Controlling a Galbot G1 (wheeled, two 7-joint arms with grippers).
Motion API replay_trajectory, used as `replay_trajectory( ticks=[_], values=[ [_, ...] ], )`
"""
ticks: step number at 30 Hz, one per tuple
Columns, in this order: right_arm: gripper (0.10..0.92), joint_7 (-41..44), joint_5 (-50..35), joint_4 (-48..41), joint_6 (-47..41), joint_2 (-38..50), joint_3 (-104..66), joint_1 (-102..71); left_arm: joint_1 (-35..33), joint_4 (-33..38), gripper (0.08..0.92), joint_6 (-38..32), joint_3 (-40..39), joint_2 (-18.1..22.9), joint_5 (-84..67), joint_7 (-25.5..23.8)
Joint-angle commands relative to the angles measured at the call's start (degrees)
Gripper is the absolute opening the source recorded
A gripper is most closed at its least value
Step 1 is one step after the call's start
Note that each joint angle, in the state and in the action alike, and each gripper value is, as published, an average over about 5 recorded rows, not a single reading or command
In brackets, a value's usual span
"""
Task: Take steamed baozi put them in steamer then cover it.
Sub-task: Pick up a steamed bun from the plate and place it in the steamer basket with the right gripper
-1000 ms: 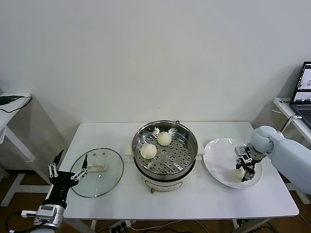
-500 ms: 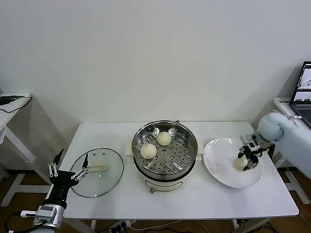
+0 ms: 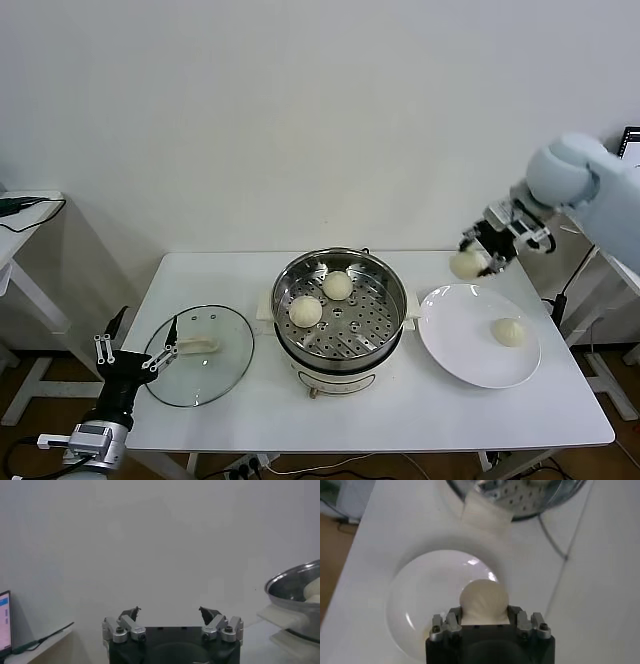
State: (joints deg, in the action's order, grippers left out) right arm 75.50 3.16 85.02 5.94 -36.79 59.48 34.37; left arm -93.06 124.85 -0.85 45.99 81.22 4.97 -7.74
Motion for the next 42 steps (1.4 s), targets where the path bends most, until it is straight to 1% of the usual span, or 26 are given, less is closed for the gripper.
replay_trajectory(
  ticks=[1, 9, 14, 25, 42],
  values=[
    [0.644, -4.4, -0.2, 7.4, 12.4, -9.1, 10.9, 12.1, -0.1, -0.1, 0.823, -0.1, 0.4, 0.0, -0.2, -0.1],
    [0.670, -9.7, 3.7, 7.5, 16.7, -15.7, 13.0, 8.1, 0.1, -0.6, 0.823, -0.2, 0.7, 0.1, -0.3, -0.3],
    [0.693, -10.7, 6.6, 8.4, 18.4, -18.6, 13.1, 4.3, 0.2, -1.1, 0.823, -0.3, 1.0, 0.1, -0.3, -0.3],
    [0.696, -11.3, 8.5, 11.0, 18.5, -20.1, 14.3, 0.3, 0.9, -2.6, 0.823, -0.5, 1.9, 0.1, -0.6, -0.6],
    [0.696, -12.2, 11.2, 7.5, 19.3, -24.7, 14.6, -4.2, 1.2, -3.8, 0.823, -0.8, 2.6, 0.1, -0.7, -0.9]
  ],
)
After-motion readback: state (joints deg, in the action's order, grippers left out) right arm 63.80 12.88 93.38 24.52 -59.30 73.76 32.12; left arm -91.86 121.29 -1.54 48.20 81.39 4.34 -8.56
